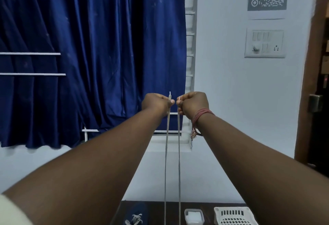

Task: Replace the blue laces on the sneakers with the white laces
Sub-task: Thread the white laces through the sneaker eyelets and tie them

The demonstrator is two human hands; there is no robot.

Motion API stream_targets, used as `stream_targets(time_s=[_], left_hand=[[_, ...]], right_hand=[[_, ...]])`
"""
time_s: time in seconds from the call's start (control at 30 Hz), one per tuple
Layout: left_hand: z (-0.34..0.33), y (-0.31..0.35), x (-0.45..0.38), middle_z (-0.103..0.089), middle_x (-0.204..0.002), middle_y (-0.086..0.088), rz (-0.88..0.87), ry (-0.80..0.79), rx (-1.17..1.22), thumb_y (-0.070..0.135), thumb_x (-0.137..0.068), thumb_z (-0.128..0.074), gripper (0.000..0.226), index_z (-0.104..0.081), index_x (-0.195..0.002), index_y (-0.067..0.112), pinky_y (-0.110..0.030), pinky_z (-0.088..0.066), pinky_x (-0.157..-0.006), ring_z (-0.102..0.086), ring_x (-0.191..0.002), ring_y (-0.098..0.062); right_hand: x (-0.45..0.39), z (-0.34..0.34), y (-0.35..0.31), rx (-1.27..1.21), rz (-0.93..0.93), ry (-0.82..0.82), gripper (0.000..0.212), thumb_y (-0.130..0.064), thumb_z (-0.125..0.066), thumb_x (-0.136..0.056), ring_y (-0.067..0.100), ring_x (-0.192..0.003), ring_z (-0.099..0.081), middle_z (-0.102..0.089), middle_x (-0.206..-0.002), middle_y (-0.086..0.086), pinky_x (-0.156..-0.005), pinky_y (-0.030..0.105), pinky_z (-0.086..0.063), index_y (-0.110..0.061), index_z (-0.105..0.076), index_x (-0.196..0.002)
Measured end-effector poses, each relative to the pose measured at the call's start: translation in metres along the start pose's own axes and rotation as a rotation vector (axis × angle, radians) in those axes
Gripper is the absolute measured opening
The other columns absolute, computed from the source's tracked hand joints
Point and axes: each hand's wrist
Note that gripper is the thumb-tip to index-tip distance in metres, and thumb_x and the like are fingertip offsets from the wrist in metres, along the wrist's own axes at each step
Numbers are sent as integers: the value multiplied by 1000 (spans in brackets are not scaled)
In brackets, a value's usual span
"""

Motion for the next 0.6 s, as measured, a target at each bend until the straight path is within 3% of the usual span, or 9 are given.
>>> stream_targets(time_s=[0.23, 0.43, 0.6], left_hand=[[-4, 10, 1, -74, -80, -1, -94, 40, -226, 32, -78, -84, 13, -78, -78, 21, -41, -62, -74, -70, -79, -20], [-9, 5, -2, -74, -80, -8, -24, 39, -175, 20, -80, -83, 10, -76, -75, 14, -41, -63, -72, -72, -77, -26], [-7, 7, -4, -74, -82, -14, 58, 31, 2, 0, -86, -73, 5, -73, -90, -3, -37, -63, -64, -72, -66, -27]], right_hand=[[1, 4, -7, 29, 45, 53, 16, -3, -79, -78, 29, -73, -72, -72, -77, 10, -73, 44, -62, -14, -67, -77], [-5, 14, -27, 4, 137, 185, 17, -1, -72, -79, 25, -76, -72, -72, -78, 4, -76, 42, -62, -17, -67, -74], [-6, 18, -23, 24, 150, 228, 16, -3, -69, -80, 25, -77, -71, -72, -80, 3, -76, 42, -61, -18, -66, -75]])
Point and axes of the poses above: each hand's wrist, its own x-axis away from the middle knuckle, its own z-axis out of the back of the hand, y = z × x
